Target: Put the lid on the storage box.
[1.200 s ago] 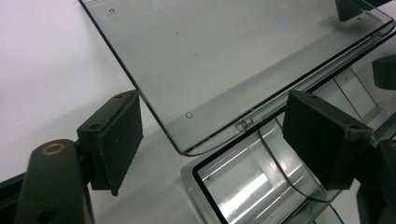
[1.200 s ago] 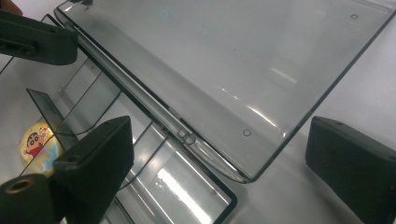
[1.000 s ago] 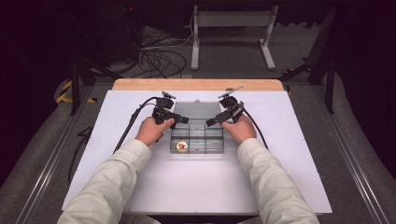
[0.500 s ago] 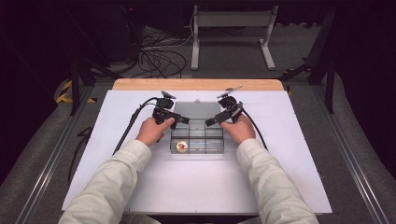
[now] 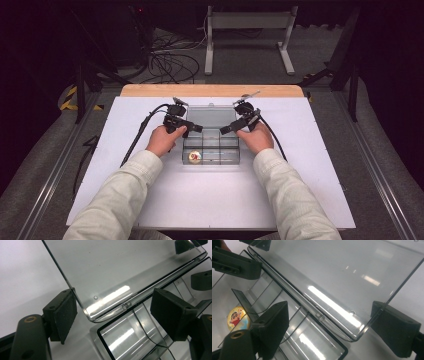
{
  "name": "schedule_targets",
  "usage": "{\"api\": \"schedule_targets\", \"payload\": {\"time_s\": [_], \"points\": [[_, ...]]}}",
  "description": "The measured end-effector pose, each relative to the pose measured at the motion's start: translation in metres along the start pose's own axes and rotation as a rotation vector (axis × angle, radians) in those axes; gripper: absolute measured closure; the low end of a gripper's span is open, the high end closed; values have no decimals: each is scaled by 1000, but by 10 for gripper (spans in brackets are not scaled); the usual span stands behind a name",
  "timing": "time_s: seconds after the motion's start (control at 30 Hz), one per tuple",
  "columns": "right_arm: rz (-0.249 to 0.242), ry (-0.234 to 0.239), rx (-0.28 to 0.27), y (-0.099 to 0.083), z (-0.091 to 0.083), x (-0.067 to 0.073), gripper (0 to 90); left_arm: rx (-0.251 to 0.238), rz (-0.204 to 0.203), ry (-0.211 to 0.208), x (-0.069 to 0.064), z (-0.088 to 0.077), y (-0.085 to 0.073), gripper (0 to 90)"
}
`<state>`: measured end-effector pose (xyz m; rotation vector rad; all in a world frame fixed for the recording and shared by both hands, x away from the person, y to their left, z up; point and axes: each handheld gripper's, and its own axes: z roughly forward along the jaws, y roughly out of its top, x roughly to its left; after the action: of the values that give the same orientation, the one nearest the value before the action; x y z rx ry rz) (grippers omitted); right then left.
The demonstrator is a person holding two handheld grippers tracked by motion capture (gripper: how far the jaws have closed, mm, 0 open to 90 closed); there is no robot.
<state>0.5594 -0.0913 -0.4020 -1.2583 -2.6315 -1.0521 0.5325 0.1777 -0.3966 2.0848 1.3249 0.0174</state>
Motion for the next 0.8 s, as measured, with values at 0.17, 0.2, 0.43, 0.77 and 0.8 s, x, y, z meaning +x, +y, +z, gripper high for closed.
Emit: {"api": "schedule_targets", "payload": {"time_s": [0.17,0.2,0.43,0.77,0.8], "points": [[-8,-5,-11,1,-3,2,161,-17,6,3,-2,-4,1,226],[-7,-6,-14,1,-4,2,161,-17,12,5,-2,-5,1,226],[-14,-6,-39,2,-9,4,168,-35,24,2,-4,-9,1,226],[-30,-28,-58,3,-16,9,202,-50,41,0,-6,-15,2,228],[-32,-30,-60,3,-17,9,209,-50,41,-1,-6,-16,1,228]]}}
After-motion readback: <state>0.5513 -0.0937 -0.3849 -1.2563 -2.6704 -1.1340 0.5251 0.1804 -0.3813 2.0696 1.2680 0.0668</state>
